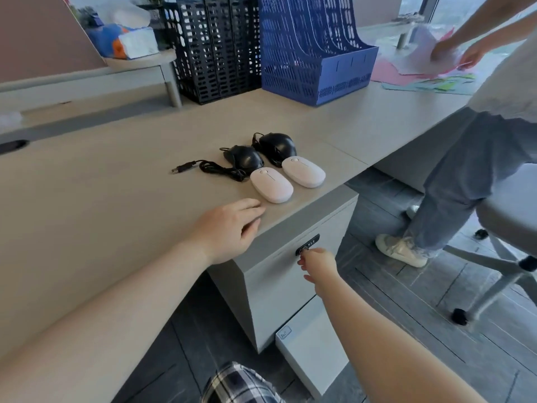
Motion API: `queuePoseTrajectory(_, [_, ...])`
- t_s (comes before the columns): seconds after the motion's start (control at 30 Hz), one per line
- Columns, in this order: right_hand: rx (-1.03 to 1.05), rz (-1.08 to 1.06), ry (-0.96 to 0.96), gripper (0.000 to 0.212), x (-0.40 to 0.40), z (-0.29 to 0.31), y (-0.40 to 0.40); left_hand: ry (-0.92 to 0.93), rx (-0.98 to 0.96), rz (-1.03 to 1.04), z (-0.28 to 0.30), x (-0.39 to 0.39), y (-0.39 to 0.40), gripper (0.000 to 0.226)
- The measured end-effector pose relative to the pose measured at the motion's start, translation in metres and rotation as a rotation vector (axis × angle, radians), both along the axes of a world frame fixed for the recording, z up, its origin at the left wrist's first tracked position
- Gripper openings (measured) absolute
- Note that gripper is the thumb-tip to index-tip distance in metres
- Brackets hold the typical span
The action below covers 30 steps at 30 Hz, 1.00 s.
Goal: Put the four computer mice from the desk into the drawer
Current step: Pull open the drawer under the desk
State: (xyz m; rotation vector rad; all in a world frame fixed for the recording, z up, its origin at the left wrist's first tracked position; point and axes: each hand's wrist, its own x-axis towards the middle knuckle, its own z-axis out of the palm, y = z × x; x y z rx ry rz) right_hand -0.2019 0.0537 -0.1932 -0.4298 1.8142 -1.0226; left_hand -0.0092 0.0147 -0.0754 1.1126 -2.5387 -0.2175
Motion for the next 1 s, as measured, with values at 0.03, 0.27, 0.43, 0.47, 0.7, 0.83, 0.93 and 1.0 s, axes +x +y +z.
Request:
queuePoseTrajectory(0.03, [-0.007, 0.000, 0.012, 0.020, 0.001, 0.000, 0.001, 0.005, -0.004, 0.002, -0.001, 0.000, 0.000, 0.041])
queuePoseTrajectory(0.27, [0.032, 0.153, 0.350, 0.025, -0.010, 0.006, 0.024, -0.011, 0.001, -0.018, -0.001, 0.000, 0.001, 0.046])
queuePoseTrajectory(0.43, [-0.291, 0.501, 1.178, 0.048, -0.016, 0.019, 0.031, -0.074, 0.037, 0.038, -0.002, -0.003, 0.009, 0.051])
queuePoseTrajectory(0.47, [-0.324, 0.611, 1.211, 0.048, -0.017, 0.021, 0.029, -0.116, 0.043, 0.041, -0.003, -0.004, 0.012, 0.050])
queuePoseTrajectory(0.7, [-0.281, 0.823, 1.214, 0.038, -0.026, 0.042, 0.028, -0.311, 0.029, 0.058, -0.005, -0.006, 0.031, 0.058])
queuePoseTrajectory(0.83, [-0.148, 0.953, 1.171, 0.045, -0.038, 0.036, 0.039, -0.352, 0.012, 0.073, -0.005, -0.007, 0.039, 0.062])
queuePoseTrajectory(0.93, [-0.115, 1.004, 1.205, 0.043, -0.036, 0.047, 0.035, -0.360, 0.015, 0.080, -0.004, -0.007, 0.042, 0.063])
queuePoseTrajectory(1.0, [-0.081, 1.000, 1.199, 0.038, -0.034, 0.053, 0.027, -0.366, 0.020, 0.090, -0.003, -0.008, 0.043, 0.064])
